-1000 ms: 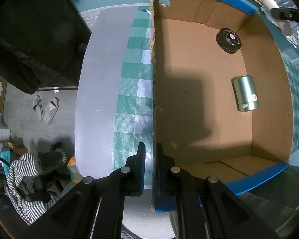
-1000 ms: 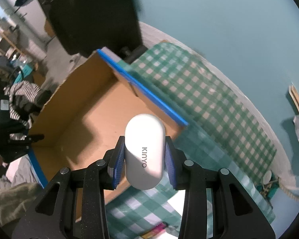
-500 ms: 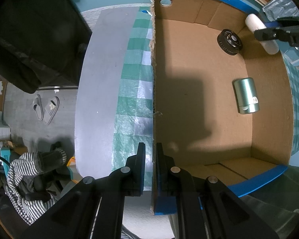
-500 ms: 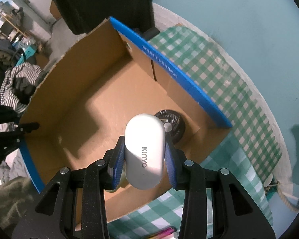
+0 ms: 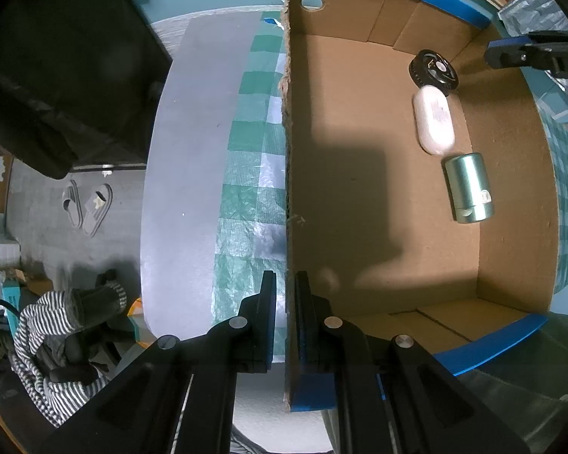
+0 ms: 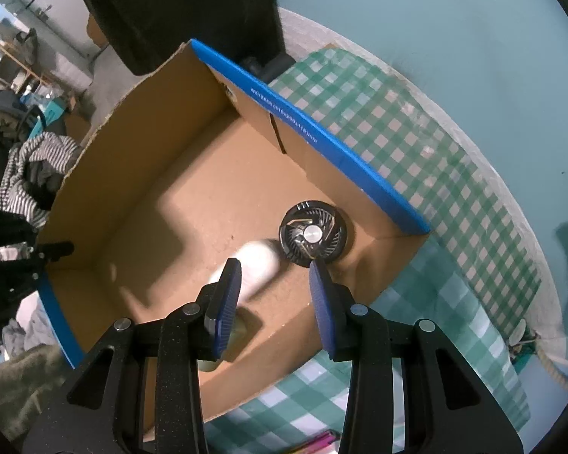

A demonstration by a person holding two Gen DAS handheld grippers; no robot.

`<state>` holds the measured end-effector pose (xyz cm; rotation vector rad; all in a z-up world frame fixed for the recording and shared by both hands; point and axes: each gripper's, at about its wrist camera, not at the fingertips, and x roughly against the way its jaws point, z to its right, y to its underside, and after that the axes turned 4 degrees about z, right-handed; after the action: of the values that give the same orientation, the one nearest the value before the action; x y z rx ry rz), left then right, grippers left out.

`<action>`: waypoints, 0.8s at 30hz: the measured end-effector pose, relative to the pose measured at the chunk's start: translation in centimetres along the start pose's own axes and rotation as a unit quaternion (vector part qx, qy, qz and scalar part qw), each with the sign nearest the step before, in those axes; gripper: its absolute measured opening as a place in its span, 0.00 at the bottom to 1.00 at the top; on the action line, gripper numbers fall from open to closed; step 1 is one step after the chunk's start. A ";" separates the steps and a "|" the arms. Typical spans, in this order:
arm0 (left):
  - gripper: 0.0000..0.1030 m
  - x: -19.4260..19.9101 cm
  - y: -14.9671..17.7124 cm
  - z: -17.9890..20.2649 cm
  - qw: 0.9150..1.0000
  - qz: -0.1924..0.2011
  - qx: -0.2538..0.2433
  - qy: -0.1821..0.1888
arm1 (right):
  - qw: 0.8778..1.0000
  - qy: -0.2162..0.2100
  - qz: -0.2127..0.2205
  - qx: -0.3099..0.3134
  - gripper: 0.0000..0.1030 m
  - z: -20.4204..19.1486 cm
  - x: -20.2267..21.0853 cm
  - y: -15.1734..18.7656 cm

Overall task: Organize rigid objects
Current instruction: 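Carry the white KINYO case with the right gripper into the box and release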

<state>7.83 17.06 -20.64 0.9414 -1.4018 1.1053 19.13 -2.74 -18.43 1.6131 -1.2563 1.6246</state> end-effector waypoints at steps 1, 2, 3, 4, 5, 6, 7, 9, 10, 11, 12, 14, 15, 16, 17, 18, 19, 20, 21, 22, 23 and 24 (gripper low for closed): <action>0.09 0.0 0.0 0.0 1.000 0.000 -0.001 0.000 | 1.000 0.000 0.003 0.000 0.36 0.0 0.3 0.0; 0.09 0.0 0.0 0.0 1.000 0.000 -0.001 -0.001 | 1.000 0.000 0.007 0.001 0.36 -0.1 0.5 0.0; 0.09 0.0 0.0 0.1 1.000 0.001 -0.002 -0.001 | 1.000 0.000 0.009 0.002 0.36 -0.1 0.7 0.0; 0.09 0.1 0.0 0.1 1.000 0.001 -0.002 -0.001 | 1.000 0.001 0.010 0.001 0.36 -0.2 0.9 0.0; 0.09 0.1 0.0 0.1 1.000 0.001 -0.003 -0.001 | 1.000 0.000 0.013 0.001 0.36 -0.2 1.1 -0.1; 0.09 0.1 0.0 0.2 1.000 0.001 -0.003 -0.001 | 1.000 0.000 0.014 0.002 0.36 -0.2 1.2 -0.1; 0.09 0.1 0.0 0.2 1.000 0.001 -0.003 -0.002 | 1.000 -0.001 0.016 0.002 0.36 -0.2 1.3 -0.1; 0.09 0.1 0.0 0.2 1.000 0.002 -0.003 -0.002 | 1.000 0.000 0.017 0.004 0.36 -0.1 1.6 -0.1; 0.09 0.1 0.0 0.2 1.000 0.002 -0.003 -0.002 | 1.000 0.001 0.019 0.005 0.36 -0.2 1.8 0.0; 0.09 0.1 0.0 0.2 1.000 0.001 -0.003 -0.002 | 1.000 0.000 0.019 0.005 0.36 -0.1 1.9 0.0; 0.09 0.1 0.0 0.2 1.000 0.001 -0.003 -0.002 | 1.000 0.001 0.020 0.004 0.36 -0.2 1.9 0.0; 0.09 0.0 0.0 0.2 1.000 0.001 -0.003 -0.002 | 1.000 0.001 0.021 0.005 0.37 -0.1 2.3 0.1; 0.09 0.0 -0.1 0.2 1.000 0.000 -0.003 -0.002 | 1.000 0.001 0.020 0.006 0.39 -0.1 2.4 0.1; 0.09 0.0 -0.1 0.1 1.000 0.000 -0.003 -0.002 | 1.000 0.003 0.021 0.007 0.40 0.0 2.7 0.3; 0.09 0.0 -0.1 0.1 1.000 -0.001 -0.003 -0.003 | 1.000 0.004 0.023 0.008 0.41 0.1 2.9 0.3; 0.09 0.0 -0.1 0.1 1.000 -0.001 -0.004 -0.003 | 1.000 0.005 0.026 0.008 0.43 0.3 3.2 0.4; 0.09 0.0 -0.1 0.1 1.000 -0.001 -0.004 -0.004 | 1.000 0.005 0.028 0.007 0.43 0.5 3.5 0.5; 0.09 0.0 -0.2 0.2 1.000 -0.001 -0.004 -0.004 | 1.000 0.005 0.029 0.005 0.45 0.7 3.8 0.7; 0.09 0.1 -0.2 0.2 1.000 -0.001 -0.004 -0.004 | 1.000 0.006 0.030 0.003 0.46 1.0 4.0 0.8; 0.09 0.1 -0.2 0.2 1.000 0.000 -0.004 -0.004 | 1.000 0.006 0.031 0.001 0.47 1.4 4.3 1.1; 0.09 0.0 -0.1 0.2 1.000 0.000 -0.003 -0.004 | 0.999 0.008 0.032 -0.001 0.48 1.7 4.6 1.3; 0.09 0.0 -0.1 0.2 1.000 0.000 -0.003 -0.004 | 0.999 0.010 0.034 -0.003 0.51 2.0 4.8 1.5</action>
<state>7.89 16.83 -20.61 0.9430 -1.4114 1.0976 18.11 -6.29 -14.46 1.5623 -1.3196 1.6715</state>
